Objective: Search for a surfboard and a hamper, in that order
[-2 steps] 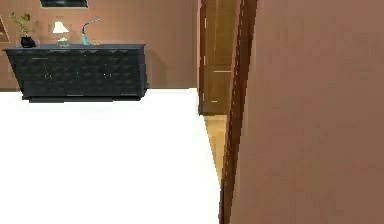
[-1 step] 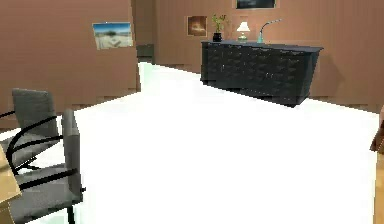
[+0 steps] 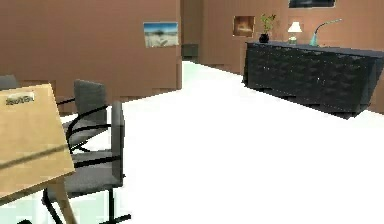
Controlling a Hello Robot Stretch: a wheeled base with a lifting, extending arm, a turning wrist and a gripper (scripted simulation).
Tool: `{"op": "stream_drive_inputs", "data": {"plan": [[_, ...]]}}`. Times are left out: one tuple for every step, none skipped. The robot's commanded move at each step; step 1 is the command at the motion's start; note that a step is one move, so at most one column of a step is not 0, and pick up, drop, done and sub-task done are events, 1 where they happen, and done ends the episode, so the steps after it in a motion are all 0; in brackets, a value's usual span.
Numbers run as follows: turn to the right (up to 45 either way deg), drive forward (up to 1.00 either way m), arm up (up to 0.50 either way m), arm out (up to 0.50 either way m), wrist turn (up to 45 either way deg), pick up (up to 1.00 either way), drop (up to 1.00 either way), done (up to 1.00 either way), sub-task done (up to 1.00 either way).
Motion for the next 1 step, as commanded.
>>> {"op": "stream_drive_inputs", "data": {"plan": [[0.0, 1.00, 0.00, 0.00, 0.0, 0.00, 0.00, 0.00, 0.00]]}}
